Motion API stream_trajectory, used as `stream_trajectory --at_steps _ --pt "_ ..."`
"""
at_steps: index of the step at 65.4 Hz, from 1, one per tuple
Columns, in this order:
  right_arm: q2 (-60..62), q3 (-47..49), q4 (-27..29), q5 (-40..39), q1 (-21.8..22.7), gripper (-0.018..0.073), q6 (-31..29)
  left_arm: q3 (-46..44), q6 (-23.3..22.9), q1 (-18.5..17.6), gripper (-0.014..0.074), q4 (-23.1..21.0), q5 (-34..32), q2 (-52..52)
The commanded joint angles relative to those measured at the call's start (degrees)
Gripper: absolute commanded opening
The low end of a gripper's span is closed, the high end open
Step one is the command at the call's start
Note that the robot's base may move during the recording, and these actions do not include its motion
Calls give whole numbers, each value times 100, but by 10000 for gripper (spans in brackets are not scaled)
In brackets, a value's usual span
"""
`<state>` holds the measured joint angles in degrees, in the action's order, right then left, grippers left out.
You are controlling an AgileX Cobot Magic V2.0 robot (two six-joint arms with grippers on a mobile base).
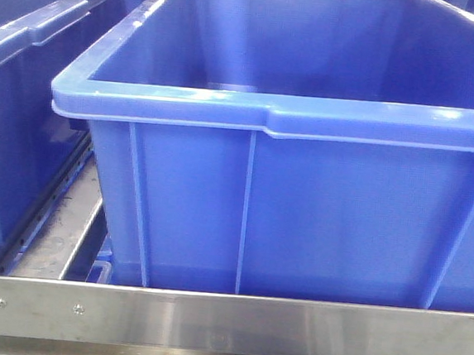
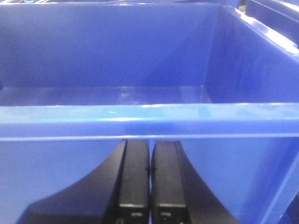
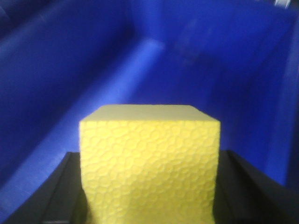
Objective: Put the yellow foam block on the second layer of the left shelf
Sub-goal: 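Extend the right gripper with the cube over the blue bin, then lower the cube into the bin and open the right gripper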
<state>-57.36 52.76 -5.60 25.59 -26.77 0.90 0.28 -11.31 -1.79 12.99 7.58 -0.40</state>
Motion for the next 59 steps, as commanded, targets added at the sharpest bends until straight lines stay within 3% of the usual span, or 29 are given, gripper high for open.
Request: stream_trajectory --at_steps 1,30,59 --pt "-591 673 -45 -78 1 104 -18 148 -22 -5 137 -18 -488 -77" --pt "-2985 1433 -147 -31 1 104 -18 148 -22 -5 137 -18 -488 -77" --pt "-3463 1433 -512 -123 1 113 -18 148 -22 -5 137 -18 -488 -77"
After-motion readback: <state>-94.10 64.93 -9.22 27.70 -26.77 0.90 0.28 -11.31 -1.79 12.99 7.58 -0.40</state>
